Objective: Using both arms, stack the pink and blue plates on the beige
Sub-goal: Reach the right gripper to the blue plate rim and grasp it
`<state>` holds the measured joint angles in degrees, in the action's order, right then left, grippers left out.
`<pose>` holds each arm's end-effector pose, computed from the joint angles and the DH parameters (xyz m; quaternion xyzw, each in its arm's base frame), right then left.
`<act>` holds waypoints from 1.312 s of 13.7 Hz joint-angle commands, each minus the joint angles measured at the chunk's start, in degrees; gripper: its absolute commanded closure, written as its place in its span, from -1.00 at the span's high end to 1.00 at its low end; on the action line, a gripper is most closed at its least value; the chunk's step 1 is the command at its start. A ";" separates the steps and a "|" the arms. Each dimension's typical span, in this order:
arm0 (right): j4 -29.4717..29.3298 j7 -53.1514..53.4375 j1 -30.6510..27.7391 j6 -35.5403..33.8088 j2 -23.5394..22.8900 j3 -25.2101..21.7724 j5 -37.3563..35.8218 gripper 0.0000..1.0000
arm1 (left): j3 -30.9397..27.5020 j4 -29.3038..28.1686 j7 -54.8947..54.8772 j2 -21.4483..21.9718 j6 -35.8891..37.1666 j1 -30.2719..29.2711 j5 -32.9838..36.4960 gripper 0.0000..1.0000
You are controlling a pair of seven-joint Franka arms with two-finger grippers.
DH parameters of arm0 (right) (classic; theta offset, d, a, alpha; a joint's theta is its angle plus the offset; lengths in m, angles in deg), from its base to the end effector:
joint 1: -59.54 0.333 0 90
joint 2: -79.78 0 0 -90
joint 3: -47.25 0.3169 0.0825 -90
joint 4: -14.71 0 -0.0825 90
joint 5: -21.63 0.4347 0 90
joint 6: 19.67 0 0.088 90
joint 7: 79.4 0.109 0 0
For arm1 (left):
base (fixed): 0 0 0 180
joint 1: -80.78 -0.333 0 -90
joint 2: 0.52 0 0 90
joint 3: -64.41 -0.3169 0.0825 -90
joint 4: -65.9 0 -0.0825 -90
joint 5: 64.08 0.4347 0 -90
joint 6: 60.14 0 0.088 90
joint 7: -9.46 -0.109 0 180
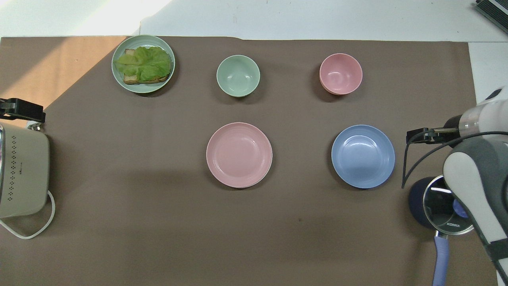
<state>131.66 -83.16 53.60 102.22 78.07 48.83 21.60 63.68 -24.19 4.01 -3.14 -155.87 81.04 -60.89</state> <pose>0.6052 -0.0462 0.4073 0.9996 -0.0051 0.0281 0.0018 0.6286 0.0105 0.6036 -0.9982 0.0455 -0.0249 0.0294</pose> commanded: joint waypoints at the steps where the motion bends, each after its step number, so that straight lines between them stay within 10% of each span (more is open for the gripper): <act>1: 3.97 -4.14 -1.87 5.88 -1.88 0.45 4.64 1.00 | 0.11 -1.67 -0.88 1.57 -0.07 -0.62 -0.38 1.00; 14: 8.64 -22.52 -6.09 15.57 -10.51 0.45 20.50 0.84 | 0.11 -2.20 -0.79 1.75 0.37 -0.53 -0.91 1.00; 18: 8.82 -22.52 -6.01 15.13 -10.42 0.45 20.59 0.26 | 0.11 -2.63 -1.32 2.01 0.28 -0.62 -0.91 1.00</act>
<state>139.77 -103.51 48.50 116.67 67.59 48.70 40.42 63.62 -24.61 3.90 -3.02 -155.76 81.04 -61.08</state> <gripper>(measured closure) 0.167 0.000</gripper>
